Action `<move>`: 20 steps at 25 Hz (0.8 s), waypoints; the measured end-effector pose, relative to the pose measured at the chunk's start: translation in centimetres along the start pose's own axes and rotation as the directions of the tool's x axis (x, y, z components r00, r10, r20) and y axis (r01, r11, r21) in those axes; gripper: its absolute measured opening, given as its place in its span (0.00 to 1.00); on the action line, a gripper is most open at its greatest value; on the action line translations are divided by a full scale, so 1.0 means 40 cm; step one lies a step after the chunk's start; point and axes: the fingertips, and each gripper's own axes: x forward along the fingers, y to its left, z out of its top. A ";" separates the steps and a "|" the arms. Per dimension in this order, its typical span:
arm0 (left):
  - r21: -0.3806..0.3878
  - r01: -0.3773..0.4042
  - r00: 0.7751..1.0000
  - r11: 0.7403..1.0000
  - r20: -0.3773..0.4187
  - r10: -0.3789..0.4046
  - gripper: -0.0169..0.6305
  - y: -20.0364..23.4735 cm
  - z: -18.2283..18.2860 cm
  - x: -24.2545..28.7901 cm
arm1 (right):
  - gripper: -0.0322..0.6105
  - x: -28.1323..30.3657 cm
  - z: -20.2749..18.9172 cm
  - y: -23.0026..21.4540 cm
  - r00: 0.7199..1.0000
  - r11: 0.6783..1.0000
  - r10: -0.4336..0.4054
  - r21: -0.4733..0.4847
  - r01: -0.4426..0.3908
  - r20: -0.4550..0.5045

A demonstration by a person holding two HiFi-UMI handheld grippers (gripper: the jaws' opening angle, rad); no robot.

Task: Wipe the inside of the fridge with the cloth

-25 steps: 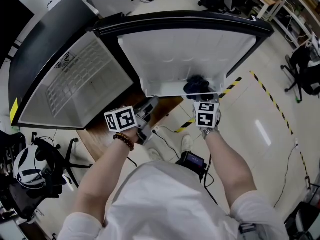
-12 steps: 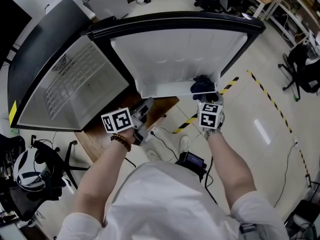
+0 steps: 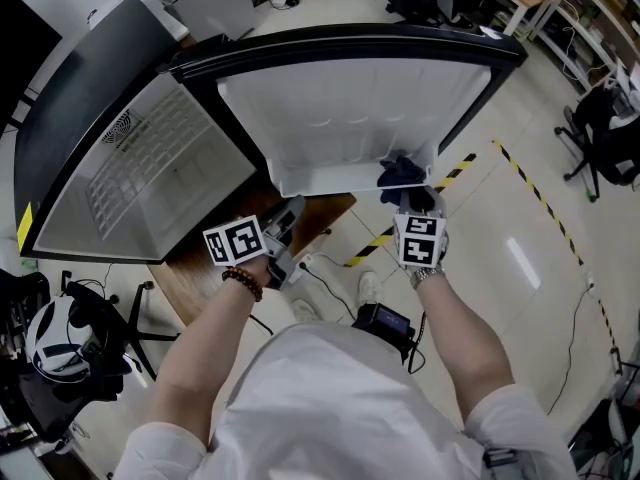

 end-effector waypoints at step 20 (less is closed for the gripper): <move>0.054 -0.002 1.000 0.999 -0.026 0.003 0.14 0.067 0.017 0.044 | 0.15 -0.148 -0.054 0.266 0.946 0.939 0.305 -0.130 -0.318 -0.109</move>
